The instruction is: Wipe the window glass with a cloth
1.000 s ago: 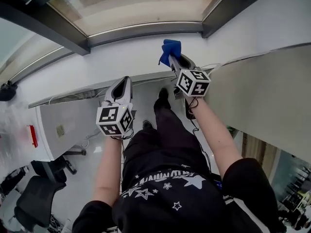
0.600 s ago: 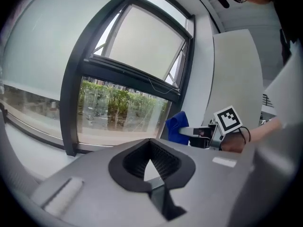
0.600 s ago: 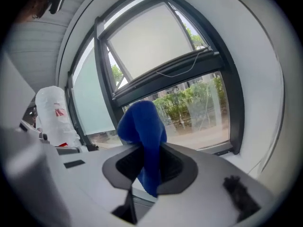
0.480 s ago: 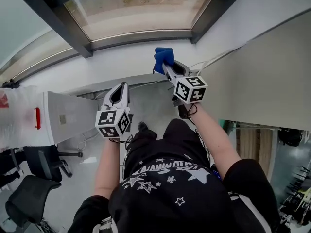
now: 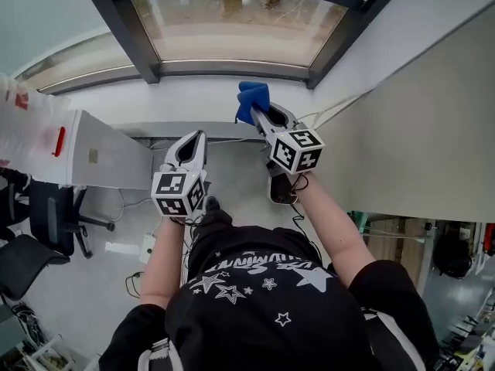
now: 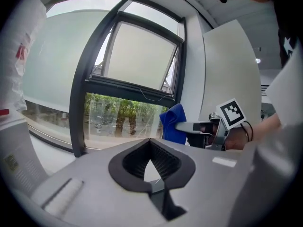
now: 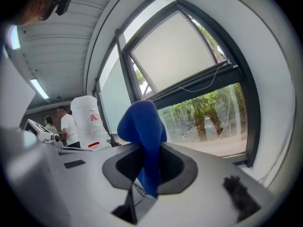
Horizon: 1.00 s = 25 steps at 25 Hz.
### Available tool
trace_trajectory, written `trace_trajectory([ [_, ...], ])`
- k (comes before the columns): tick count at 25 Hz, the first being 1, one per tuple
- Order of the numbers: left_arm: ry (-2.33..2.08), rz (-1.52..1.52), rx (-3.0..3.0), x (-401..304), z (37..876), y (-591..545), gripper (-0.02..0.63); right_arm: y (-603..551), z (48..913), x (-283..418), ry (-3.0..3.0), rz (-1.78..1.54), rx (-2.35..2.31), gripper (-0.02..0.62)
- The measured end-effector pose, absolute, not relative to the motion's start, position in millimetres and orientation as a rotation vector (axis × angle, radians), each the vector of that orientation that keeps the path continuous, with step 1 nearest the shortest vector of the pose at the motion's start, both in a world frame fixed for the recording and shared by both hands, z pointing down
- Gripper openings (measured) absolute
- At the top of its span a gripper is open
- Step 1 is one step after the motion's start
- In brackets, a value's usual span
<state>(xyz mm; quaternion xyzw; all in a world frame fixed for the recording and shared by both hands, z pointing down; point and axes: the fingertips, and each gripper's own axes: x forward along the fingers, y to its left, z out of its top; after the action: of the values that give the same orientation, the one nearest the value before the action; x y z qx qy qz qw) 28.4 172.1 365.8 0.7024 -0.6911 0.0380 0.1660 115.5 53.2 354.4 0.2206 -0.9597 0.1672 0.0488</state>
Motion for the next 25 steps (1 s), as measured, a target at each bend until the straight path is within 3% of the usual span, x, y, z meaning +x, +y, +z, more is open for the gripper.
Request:
trace_trajectory([
  [9,-2.101,0.106,1.911,124.5,360.3,228.8,0.008,93.1,358.0,190.7,-2.976,0.51,0.483,0.074],
  [25,-2.223,0.06,1.827,231.4,342.9,292.5,0.008,158.6,348.8,291.1,-2.998,0.51,0.285,0.074],
])
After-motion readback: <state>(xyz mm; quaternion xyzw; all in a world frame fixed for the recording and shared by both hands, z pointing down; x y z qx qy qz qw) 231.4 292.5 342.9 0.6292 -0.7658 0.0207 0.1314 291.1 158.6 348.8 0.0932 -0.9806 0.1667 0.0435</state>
